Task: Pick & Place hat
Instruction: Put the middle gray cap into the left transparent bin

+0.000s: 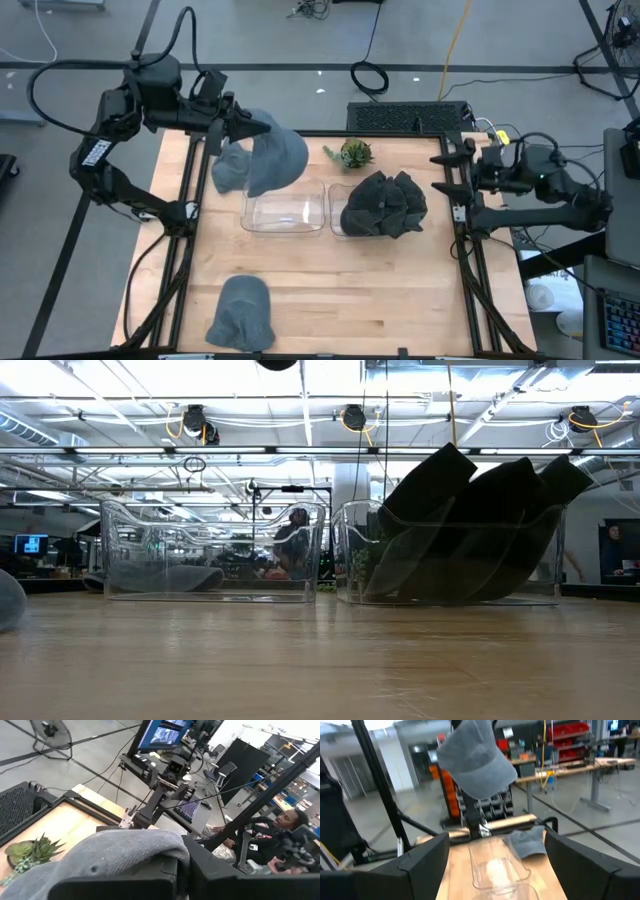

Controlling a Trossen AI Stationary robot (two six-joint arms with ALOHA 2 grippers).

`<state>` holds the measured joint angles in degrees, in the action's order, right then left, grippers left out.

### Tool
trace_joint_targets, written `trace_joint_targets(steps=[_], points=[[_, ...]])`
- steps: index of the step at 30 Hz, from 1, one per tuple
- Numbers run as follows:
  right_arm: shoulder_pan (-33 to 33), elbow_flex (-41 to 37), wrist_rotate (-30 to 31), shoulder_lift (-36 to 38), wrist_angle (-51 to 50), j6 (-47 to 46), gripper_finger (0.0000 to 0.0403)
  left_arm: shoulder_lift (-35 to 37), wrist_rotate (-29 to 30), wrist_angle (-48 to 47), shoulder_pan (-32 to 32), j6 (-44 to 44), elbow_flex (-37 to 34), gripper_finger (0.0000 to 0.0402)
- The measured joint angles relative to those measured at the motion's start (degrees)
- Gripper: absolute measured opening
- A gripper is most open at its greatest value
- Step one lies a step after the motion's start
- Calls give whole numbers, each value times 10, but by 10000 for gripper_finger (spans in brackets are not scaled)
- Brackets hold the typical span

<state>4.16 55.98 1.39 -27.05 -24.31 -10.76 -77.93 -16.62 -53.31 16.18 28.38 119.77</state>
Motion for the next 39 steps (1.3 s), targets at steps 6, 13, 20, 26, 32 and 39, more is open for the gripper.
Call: trace_joint_targets(steps=[6, 13, 20, 26, 32, 39], points=[[0, -122, 0, 79, 51, -23, 318, 1, -6, -21, 28, 13, 0, 8], [0, -208, 0, 127, 79, -42, 318, 8, -14, -139, 88, 31, 0, 8], [0, -231, 0, 135, 95, -50, 318, 5, -14, -261, 124, 56, 0, 8], [0, -231, 0, 135, 95, -49, 318, -17, -17, -316, 118, 50, 0, 8], [0, -231, 0, 135, 95, -50, 318, -37, -54, -340, 114, 18, -19, 8], [0, -231, 0, 135, 95, -51, 318, -31, -50, -363, 102, -10, -94, 8]])
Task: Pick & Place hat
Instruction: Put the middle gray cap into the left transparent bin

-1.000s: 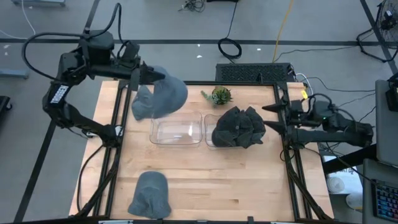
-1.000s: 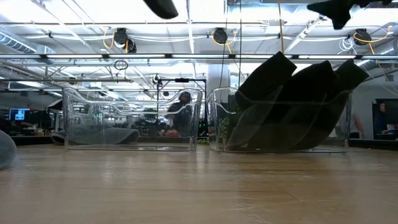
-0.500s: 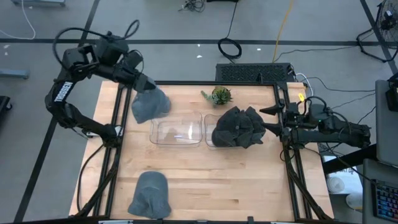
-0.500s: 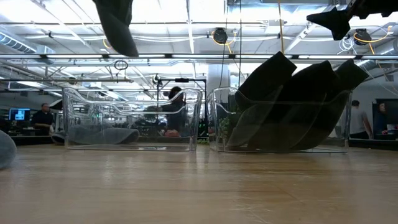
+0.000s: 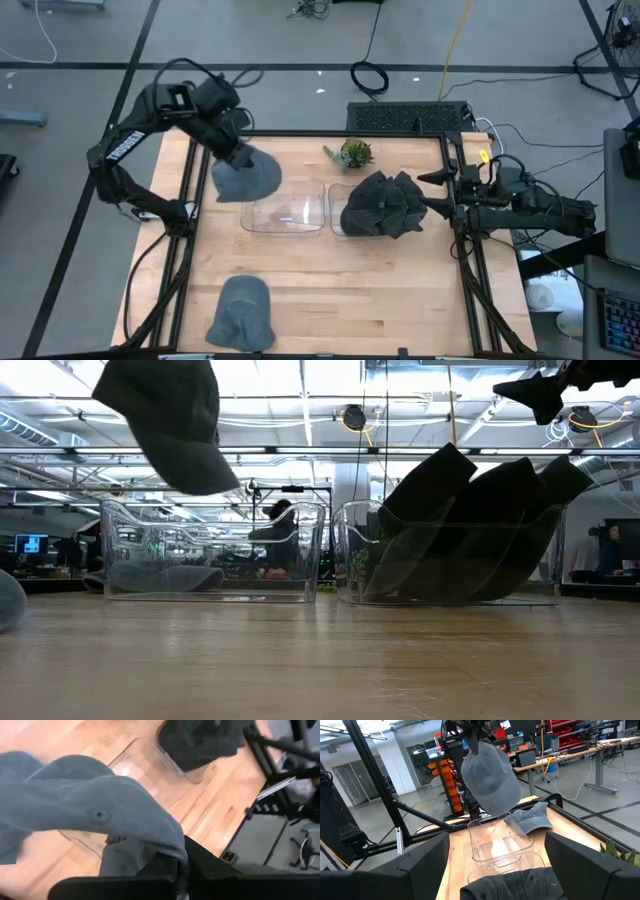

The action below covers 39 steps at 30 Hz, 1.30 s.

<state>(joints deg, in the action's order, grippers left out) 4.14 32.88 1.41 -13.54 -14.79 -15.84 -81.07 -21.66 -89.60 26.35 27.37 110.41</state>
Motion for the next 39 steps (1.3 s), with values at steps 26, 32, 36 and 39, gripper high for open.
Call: trace_joint_targets(steps=[26, 32, 36, 39], points=[[0, 0, 0, 0, 0, -6, 318, 4, -77, 118, -14, 41, -245, 8], [0, 0, -1, 0, 0, -6, 318, 4, -78, 120, 8, 57, -272, 8], [0, 0, -1, 0, 0, -6, 318, 4, -86, 131, 25, 79, -288, 7], [0, 0, -2, 0, 0, -6, 318, 4, -89, 132, 35, 106, -307, 7]])
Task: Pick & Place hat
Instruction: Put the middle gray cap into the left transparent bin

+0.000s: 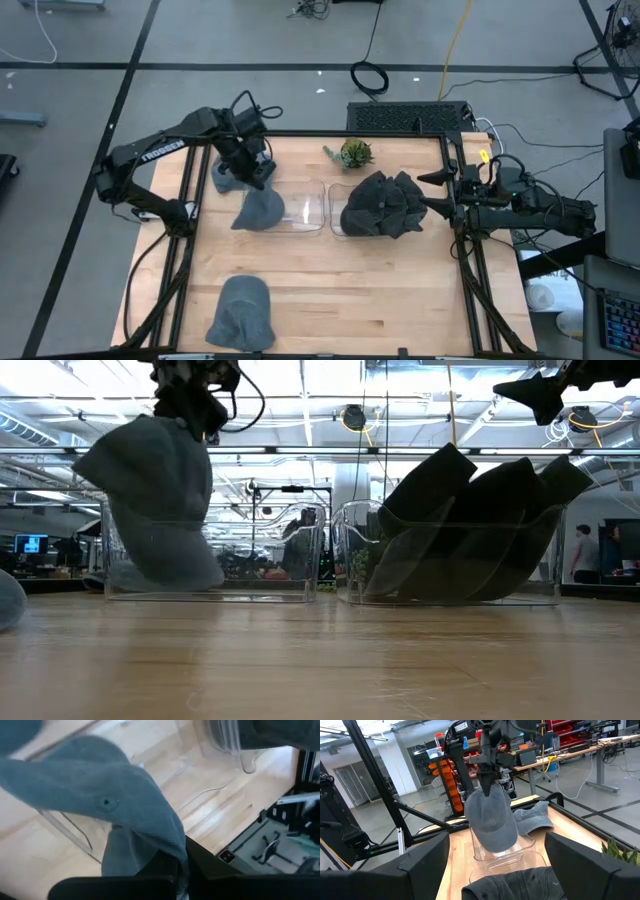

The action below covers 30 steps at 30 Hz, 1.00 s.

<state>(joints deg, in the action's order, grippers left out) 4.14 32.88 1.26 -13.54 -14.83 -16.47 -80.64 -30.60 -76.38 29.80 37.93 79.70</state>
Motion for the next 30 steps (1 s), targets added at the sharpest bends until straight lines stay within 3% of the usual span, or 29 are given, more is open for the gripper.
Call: trace_joint_targets(steps=[4, 17, 23, 30], points=[[0, 0, 0, 0, 0, 1, 318, 0, 0, -1, 5, 34, -22, 16], [0, 0, -31, 0, 0, 7, 318, 0, 30, 0, 18, 47, -15, 168], [0, 0, -30, 0, 0, 6, 318, 0, 20, -6, 46, 91, 32, 224], [0, 0, -30, 0, 0, 6, 318, 0, 105, 40, 39, 12, 134, 253]])
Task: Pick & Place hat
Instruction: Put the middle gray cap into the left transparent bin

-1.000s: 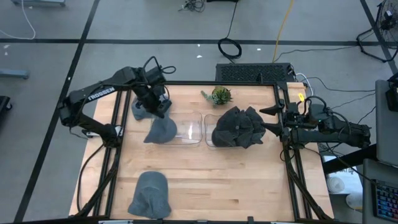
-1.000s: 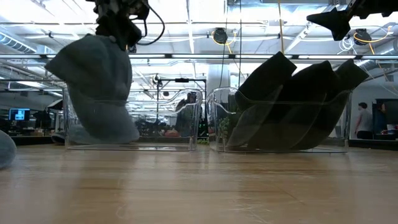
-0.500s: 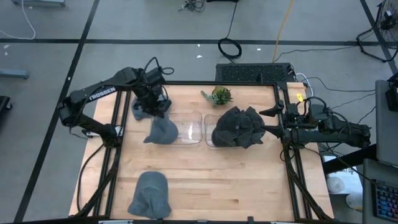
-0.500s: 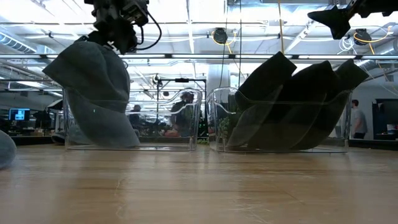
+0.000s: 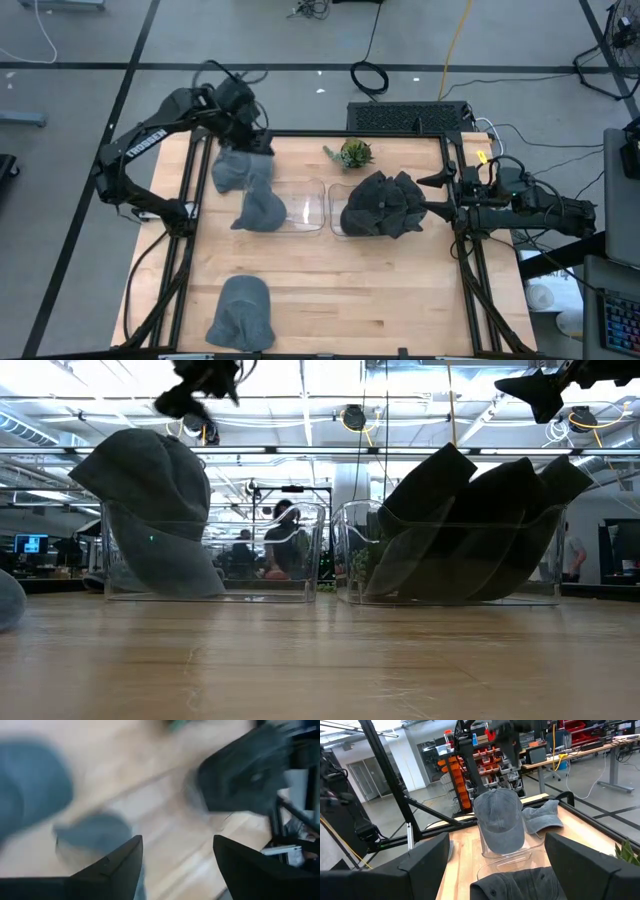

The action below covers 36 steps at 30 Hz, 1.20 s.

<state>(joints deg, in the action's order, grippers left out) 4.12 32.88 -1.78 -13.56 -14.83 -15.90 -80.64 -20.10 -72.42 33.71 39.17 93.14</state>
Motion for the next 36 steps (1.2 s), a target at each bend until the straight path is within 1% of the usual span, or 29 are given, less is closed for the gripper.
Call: trace_joint_targets(steps=[3, 6, 7, 9, 13, 16, 18, 20, 22, 24, 26, 31, 36], points=[[0, 0, 0, 0, 0, -1, 318, 0, 20, 27, -15, -52, 36, 254], [0, 0, 0, 0, 0, -1, 318, 0, 22, 52, -33, -100, 62, 255], [0, 0, 1, 0, 0, -1, 318, 0, 24, 61, -39, -104, 65, 255], [0, 0, 1, 0, 0, -1, 318, 0, 50, 80, -56, -112, 66, 255], [0, 0, 1, 0, 0, -4, 318, 0, 69, 99, -84, -178, 66, 255], [0, 0, 1, 0, 0, -4, 318, -2, 86, 95, -107, -256, 66, 255], [0, 0, 1, 0, 0, -4, 318, -8, 107, 94, -130, -320, 66, 255], [0, 0, 1, 0, 0, -5, 318, -11, 139, 85, -153, -391, 66, 255], [0, 0, 1, 0, 1, -6, 318, -18, 184, 86, -178, -436, 66, 255], [0, 0, 1, 0, 1, -6, 318, -27, 221, 85, -193, -458, 67, 255], [0, 0, 1, 0, 5, -6, 318, -44, 241, 71, -203, -466, 66, 255], [0, 0, 1, 0, 5, -4, 318, -101, 242, 25, -206, -426, 66, 255], [0, 0, 0, 0, 15, 0, 318, -163, 231, -32, -206, -457, 66, 255]])
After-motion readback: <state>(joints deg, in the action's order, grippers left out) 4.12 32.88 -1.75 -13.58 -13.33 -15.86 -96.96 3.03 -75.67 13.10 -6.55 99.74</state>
